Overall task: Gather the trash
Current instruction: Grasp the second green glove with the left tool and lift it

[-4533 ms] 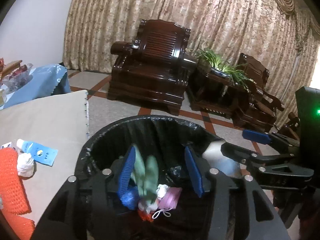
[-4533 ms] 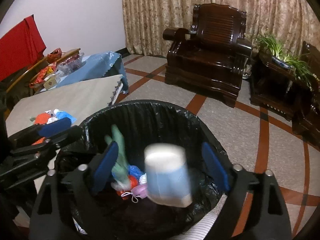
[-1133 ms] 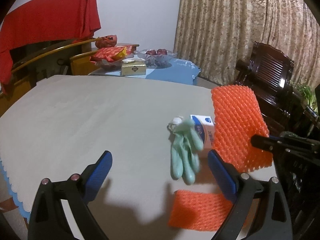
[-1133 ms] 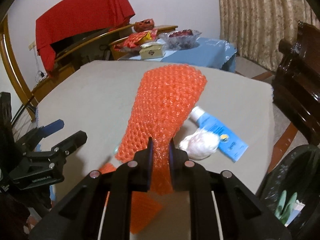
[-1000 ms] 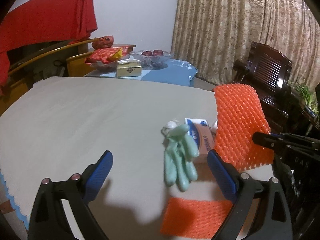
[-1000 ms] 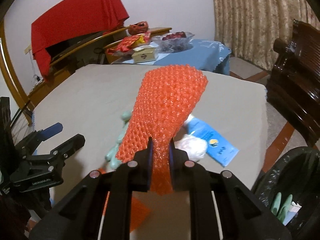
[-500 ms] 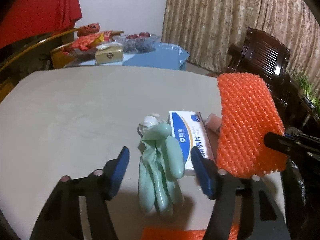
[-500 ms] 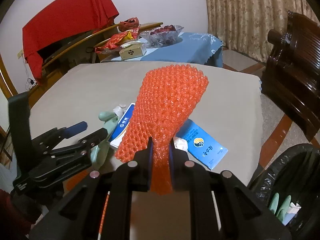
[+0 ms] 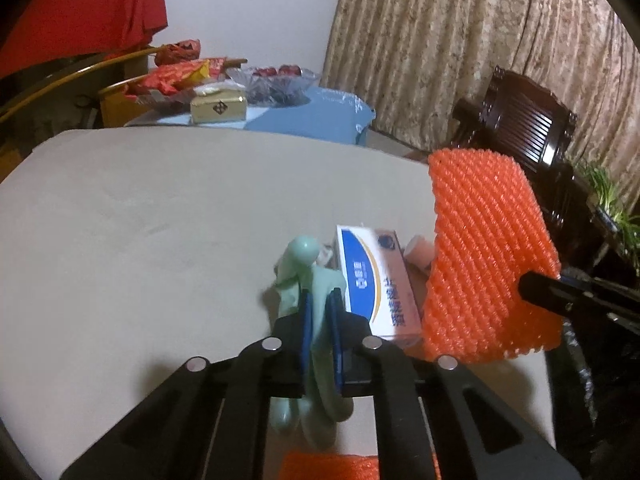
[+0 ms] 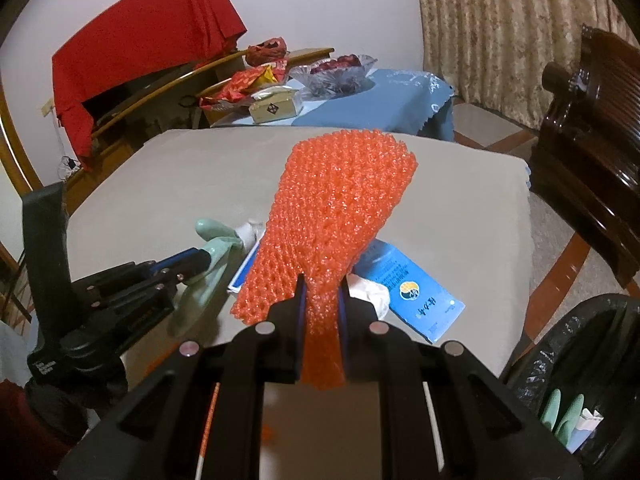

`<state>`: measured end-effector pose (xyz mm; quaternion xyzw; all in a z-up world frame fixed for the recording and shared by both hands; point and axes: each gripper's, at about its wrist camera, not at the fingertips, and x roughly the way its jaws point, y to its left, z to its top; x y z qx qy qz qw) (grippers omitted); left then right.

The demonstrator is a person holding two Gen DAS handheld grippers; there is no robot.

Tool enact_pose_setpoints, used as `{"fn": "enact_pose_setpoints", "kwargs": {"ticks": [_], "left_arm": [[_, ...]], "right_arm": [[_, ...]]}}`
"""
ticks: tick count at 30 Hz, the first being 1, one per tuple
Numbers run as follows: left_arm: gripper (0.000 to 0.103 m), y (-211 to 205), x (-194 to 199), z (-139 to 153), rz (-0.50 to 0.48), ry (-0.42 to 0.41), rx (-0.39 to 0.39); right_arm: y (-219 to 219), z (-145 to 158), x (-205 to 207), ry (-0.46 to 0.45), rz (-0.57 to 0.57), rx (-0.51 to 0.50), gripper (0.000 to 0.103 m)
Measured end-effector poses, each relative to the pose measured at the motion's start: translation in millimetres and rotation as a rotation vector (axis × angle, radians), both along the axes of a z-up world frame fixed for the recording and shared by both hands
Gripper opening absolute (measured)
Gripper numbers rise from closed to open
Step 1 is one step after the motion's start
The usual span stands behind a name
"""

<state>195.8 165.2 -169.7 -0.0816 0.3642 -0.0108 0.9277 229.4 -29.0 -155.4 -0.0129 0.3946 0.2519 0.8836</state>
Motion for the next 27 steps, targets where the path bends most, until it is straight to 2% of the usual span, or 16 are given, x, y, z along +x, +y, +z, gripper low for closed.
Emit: {"fn": "enact_pose_setpoints", "kwargs": {"ticks": [6,7,13,17,21,22,23,24,25,27], "left_arm": [[0.007,3.5,-15.2,30.8,0.008,-0.058,-0.015],[0.0,3.1,-18.3,36.1,0.005,-0.07,-0.02],[0.0,-6.0,-35.0,61.3,-0.021,-0.125,-0.016],[0.0,-5.9,-40.8,54.1,-0.021,-0.102,-0.014],[0.001,-4.4,-42.8,33.4,-0.012,-0.027,-0.042],[0.009,-4.9,-43.0,28.7,-0.009,-0.017,-0.046],[0.022,-6.6,-43.4,24.7,-0.009,-0.006,-0.047],[0.029,-7.5,-42.7,20.5,-0.006,0.004,-0.045],[0.041,-9.9,-40.8,15.8,-0.008,0.014,-0.044],[0.047,-14.1,-37.6,7.7,-0.019,0.031,-0.032]], "right_arm": [[1.3,20.0,-8.9,-0.031,0.015,0.023,0.013],[1.3,24.9,-11.4,-0.04,0.02,0.027,0.013],[-2.7,41.6,-20.8,-0.061,0.024,0.046,0.013],[-6.4,38.4,-26.9,-0.054,0.018,0.031,0.013],[-11.2,21.6,-30.7,-0.007,0.008,0.015,0.013],[-12.2,16.7,-31.1,0.004,0.005,0.009,0.013],[-13.5,11.1,-30.8,0.017,0.0,0.003,0.013],[-14.3,7.0,-30.4,0.027,-0.003,-0.001,0.013],[-14.4,3.8,-29.6,0.034,-0.005,-0.004,0.013],[-13.4,-2.6,-26.3,0.044,-0.009,-0.012,0.013]]}}
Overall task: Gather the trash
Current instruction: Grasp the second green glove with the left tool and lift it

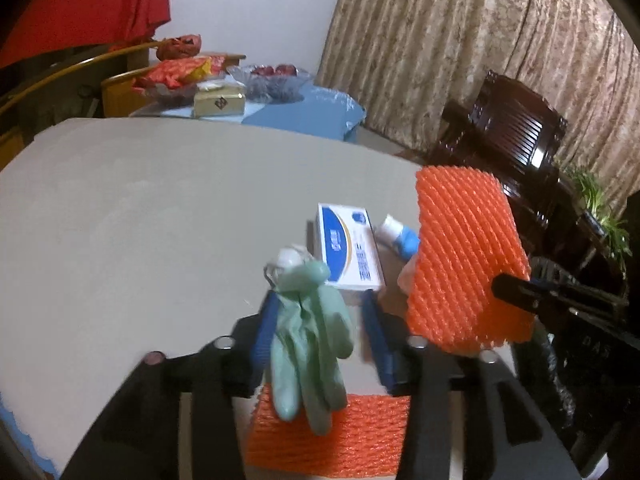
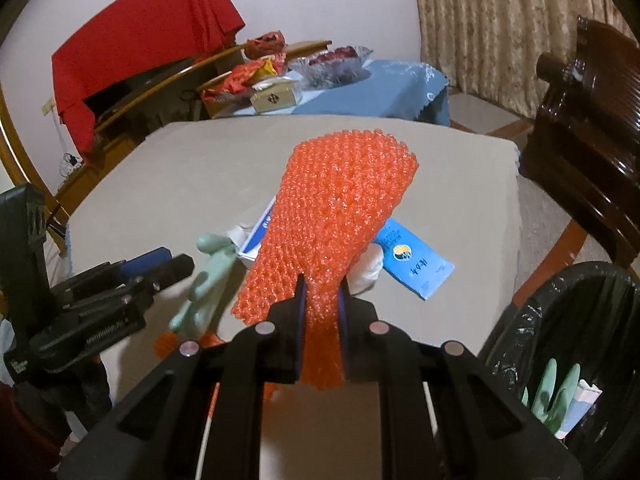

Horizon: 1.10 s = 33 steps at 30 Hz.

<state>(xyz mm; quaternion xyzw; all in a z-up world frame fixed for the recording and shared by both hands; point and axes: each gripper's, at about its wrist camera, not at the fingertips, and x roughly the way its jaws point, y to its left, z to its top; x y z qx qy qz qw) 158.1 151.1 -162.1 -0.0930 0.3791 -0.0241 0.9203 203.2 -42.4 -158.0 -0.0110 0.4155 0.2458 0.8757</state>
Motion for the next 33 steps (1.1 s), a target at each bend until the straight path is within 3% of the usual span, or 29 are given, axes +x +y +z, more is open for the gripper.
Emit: {"fn": "enact_pose_setpoints", "kwargs": {"ticks": [3,11,12,14,16,20,33], "left_arm": [[0.059,-4.3,7.7,-12.2,0.002,0.031,0.025],[0.06,3.9,30.4,-50.6,0.021,0.133,0.02],[0.057,4.0,32.4,-53.4,0.016,0.143,0.015],[0.033,3.3,34.2,-55.7,0.009,0.14,0.028],[0.02,2.5,34.4,-54.5,-0.004,0.137,0.026],[0.014,5.4,26.5,-41.9,0.017,0.094,0.024],[0.013,-1.8,-6.4,41.2,0.029,-0.089,0.023]], "right_arm": [[-0.4,-6.7,4.9,0.012,-0.004,-0.003,0.013],[1.2,-18.6,14.2,0.031,0.005,-0.017,0.013],[1.6,-19.6,14.9,0.034,0.006,-0.017,0.013],[1.4,-21.2,16.3,0.04,0.007,-0.016,0.013],[1.0,-21.2,16.7,0.04,0.01,-0.015,0.013],[0.6,-15.4,14.7,0.032,0.016,-0.007,0.013],[-3.1,33.1,-6.5,-0.062,0.04,0.039,0.013]]}}
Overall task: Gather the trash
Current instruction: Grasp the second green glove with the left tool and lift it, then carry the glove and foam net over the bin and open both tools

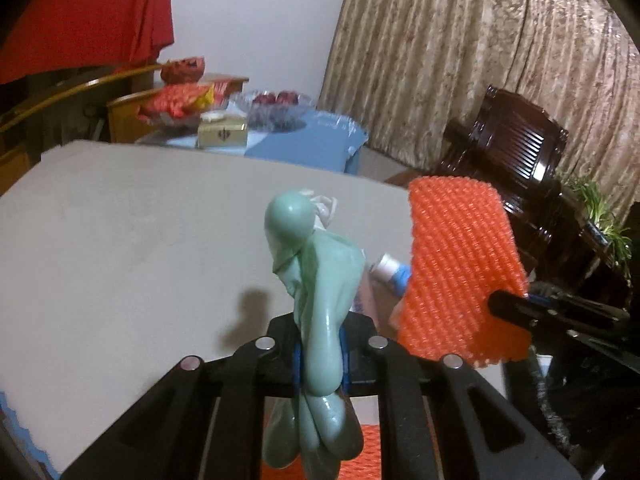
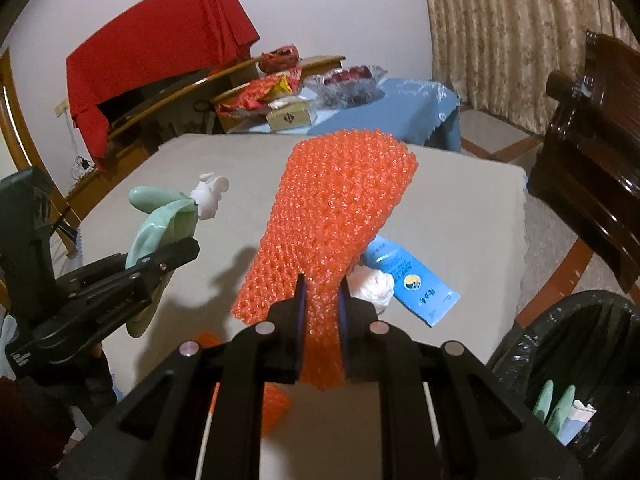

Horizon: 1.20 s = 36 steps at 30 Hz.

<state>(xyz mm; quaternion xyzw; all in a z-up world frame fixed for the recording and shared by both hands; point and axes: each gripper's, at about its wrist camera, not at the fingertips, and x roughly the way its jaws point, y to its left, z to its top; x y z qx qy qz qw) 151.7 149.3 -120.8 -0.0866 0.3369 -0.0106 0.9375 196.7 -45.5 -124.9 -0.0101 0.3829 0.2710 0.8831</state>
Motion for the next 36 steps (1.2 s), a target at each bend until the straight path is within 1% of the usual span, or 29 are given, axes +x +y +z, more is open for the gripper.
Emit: {"fn": "enact_pose_setpoints", "kwargs": {"ticks": [8,16,20,28,36], "left_arm": [[0.013,-21.4,-15.1,34.2,-0.036,-0.053,-0.004],[0.013,-55.3,-29.9,47.4,-0.105,-0.075,-0.037],[0.013,-77.2,-33.9,50.9,-0.151,-0.084,-0.04],[0.013,-125.1,-38.6,56.1,-0.241,-0.098,-0.044],[0.013,-182.3,-39.5,64.6,-0.357,-0.124,-0.047]], "right_arm": [[-18.1,29.9,-20.3,-0.046,-0.021,0.017,0.013],[-50.4,49.3,-47.6,-0.086,-0.068,0.01,0.013],[-78.3,56.6,-65.1,-0.1,-0.11,0.003,0.013],[-131.1,63.3,-91.8,-0.123,-0.212,-0.009,0.013],[-179.9,59.6,-112.1,-0.124,-0.313,-0.025,0.013]]}}
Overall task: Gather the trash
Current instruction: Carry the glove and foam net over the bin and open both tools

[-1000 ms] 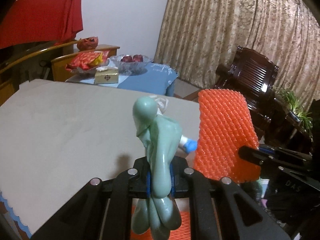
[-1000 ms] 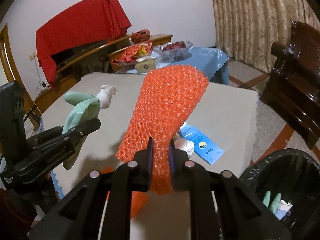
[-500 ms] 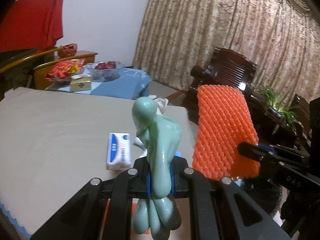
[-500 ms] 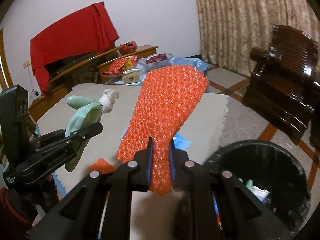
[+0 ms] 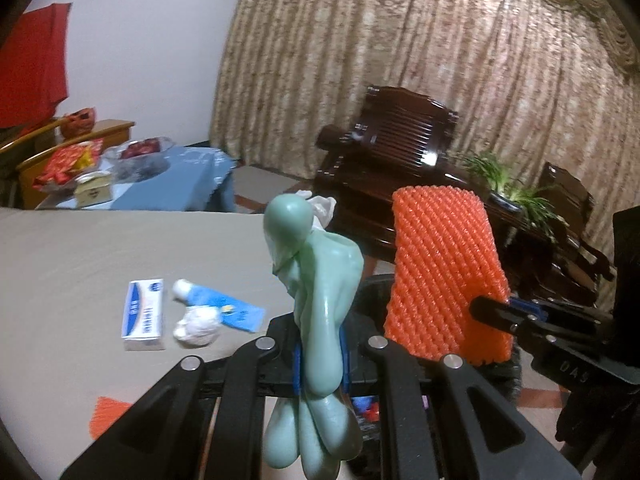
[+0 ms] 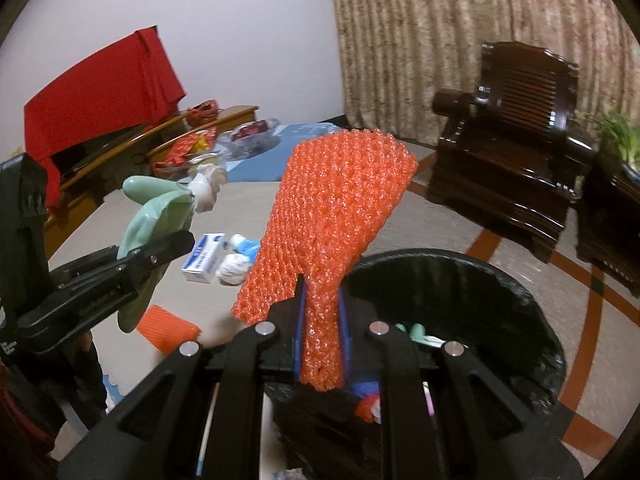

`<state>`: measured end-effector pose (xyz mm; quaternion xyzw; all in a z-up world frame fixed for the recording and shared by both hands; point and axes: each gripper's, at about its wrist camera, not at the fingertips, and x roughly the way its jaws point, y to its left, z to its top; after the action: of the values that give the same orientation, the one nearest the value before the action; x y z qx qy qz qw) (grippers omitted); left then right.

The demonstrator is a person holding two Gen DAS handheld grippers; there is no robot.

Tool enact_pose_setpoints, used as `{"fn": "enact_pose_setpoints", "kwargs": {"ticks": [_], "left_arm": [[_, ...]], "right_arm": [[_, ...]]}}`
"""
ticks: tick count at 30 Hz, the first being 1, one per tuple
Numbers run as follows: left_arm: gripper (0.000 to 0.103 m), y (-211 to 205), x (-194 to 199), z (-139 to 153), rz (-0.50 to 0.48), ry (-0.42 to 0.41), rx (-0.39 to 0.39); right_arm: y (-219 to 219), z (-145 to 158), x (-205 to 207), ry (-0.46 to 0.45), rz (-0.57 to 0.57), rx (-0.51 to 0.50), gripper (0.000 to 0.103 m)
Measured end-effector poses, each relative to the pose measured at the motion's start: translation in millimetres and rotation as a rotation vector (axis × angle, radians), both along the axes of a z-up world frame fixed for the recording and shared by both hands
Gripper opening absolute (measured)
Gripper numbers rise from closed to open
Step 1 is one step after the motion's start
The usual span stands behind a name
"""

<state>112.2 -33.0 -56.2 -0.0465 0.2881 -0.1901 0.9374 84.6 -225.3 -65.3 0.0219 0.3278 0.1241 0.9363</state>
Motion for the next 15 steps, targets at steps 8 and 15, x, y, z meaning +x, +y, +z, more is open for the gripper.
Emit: {"fn": "enact_pose_setpoints", "kwargs": {"ticks": [8,15], "left_arm": [[0.013,-54.0,5.1,-6.8,-0.119,0.009,0.008],[0.013,-93.4,10.2,-18.3,-0.187,0.02,0.015]], "right_arm": [[-47.1,-9.8,-14.2,0.011,-0.101,-0.013,0.013],[-82.9,-25.5,-22.9,0.035,-0.184,-0.024,0.013]]}}
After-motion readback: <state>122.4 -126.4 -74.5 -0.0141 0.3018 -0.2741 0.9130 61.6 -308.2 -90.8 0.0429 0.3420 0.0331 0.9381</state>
